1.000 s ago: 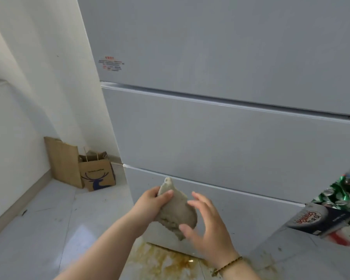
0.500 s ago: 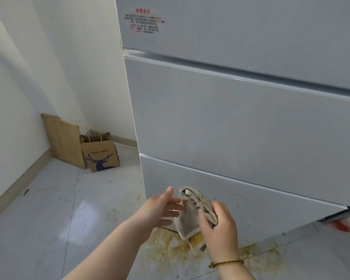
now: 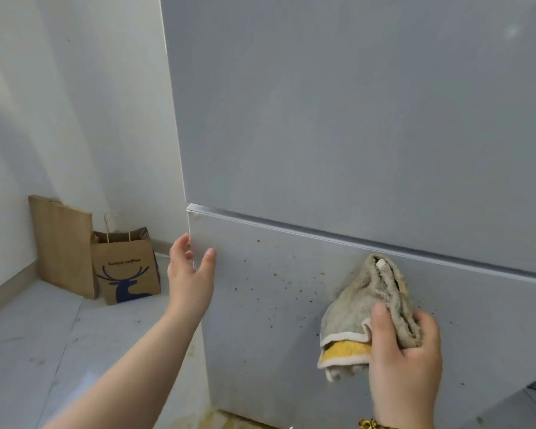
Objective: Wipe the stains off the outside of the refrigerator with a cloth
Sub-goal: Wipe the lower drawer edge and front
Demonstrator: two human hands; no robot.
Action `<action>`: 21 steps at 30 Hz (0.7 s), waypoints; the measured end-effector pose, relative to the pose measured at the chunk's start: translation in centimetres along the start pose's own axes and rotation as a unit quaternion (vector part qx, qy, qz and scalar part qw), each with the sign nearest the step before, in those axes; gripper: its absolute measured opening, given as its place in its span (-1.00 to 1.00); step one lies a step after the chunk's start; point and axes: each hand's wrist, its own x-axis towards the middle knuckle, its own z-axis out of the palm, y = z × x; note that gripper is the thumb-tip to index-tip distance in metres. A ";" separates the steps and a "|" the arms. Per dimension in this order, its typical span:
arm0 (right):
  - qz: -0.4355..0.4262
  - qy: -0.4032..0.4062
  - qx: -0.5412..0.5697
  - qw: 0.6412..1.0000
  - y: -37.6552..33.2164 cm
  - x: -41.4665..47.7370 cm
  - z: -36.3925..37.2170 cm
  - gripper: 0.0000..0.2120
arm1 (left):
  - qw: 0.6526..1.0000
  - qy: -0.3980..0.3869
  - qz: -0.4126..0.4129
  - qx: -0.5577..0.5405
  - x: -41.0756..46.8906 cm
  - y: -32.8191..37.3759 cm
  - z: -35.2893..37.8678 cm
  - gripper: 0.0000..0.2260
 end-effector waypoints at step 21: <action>-0.630 0.040 -0.326 0.704 9.7 3.2 13.7 -0.53 | 0.979 -0.134 0.089 -0.122 5.7 -5.0 -1.6 -0.79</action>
